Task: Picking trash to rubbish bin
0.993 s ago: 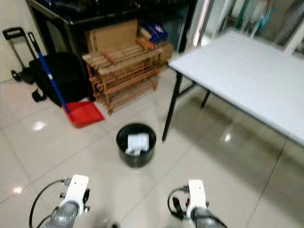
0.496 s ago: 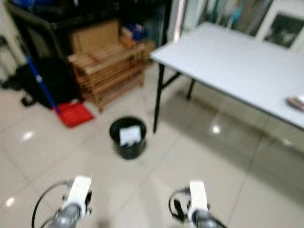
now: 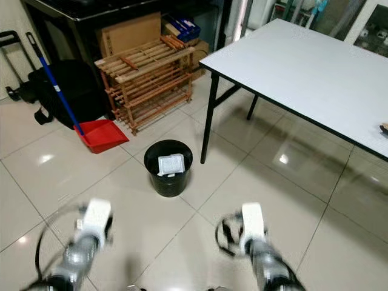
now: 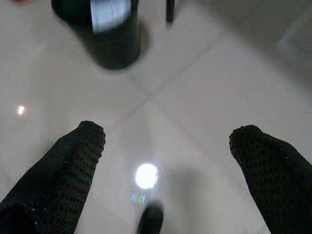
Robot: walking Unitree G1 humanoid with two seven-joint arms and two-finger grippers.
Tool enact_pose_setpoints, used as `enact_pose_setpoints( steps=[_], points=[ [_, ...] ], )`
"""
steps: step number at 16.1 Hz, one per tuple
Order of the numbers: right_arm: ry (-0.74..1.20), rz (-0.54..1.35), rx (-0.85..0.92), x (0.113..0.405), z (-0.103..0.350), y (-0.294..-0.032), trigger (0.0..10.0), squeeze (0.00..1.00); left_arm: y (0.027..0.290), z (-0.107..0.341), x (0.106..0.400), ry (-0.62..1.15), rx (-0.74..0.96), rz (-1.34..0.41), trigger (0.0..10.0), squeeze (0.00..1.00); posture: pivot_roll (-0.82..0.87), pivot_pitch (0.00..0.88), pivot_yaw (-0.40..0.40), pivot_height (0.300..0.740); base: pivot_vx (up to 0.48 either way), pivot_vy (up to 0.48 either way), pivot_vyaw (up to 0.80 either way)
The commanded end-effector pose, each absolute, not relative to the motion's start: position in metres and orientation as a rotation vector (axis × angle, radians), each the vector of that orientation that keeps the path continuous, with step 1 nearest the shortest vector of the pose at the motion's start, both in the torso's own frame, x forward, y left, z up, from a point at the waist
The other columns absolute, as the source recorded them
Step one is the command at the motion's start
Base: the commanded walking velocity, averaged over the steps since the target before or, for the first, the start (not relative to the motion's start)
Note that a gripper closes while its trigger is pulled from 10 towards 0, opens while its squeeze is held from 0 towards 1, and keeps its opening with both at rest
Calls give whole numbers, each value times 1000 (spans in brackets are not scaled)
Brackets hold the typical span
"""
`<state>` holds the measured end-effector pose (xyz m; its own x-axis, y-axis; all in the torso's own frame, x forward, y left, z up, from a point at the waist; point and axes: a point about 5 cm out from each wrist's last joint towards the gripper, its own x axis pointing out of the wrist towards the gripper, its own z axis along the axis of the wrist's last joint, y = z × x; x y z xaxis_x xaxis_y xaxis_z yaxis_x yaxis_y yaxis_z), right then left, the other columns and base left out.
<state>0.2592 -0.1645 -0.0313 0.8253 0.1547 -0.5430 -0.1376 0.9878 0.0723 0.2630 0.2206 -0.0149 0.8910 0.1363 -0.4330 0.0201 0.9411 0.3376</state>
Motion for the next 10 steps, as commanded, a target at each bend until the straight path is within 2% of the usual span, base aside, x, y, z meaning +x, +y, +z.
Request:
enact_pose_setpoints(
  steps=[1,3,5,7,10],
  points=[
    [382,133,19,293,5,-170,10000,0,218,20,292,275,336,74,10000,0,-20,53,-61,740,0,0,0],
    [246,142,-6,313,33,-168,10000,0,216,48,312,149,331,80,10000,0,-17,47,-60,740,0,0,0],
    [30,88,-29,338,82,-167,10000,0,209,92,334,-34,320,98,10000,0,-17,42,-57,740,0,0,0],
    [-109,49,-25,347,115,-166,10000,0,198,119,341,-151,285,87,10000,0,-19,35,-52,740,0,0,0],
    [-209,37,-2,348,140,-159,10000,0,175,130,342,-194,255,35,10000,0,-12,20,-50,740,0,0,0]
  ],
)
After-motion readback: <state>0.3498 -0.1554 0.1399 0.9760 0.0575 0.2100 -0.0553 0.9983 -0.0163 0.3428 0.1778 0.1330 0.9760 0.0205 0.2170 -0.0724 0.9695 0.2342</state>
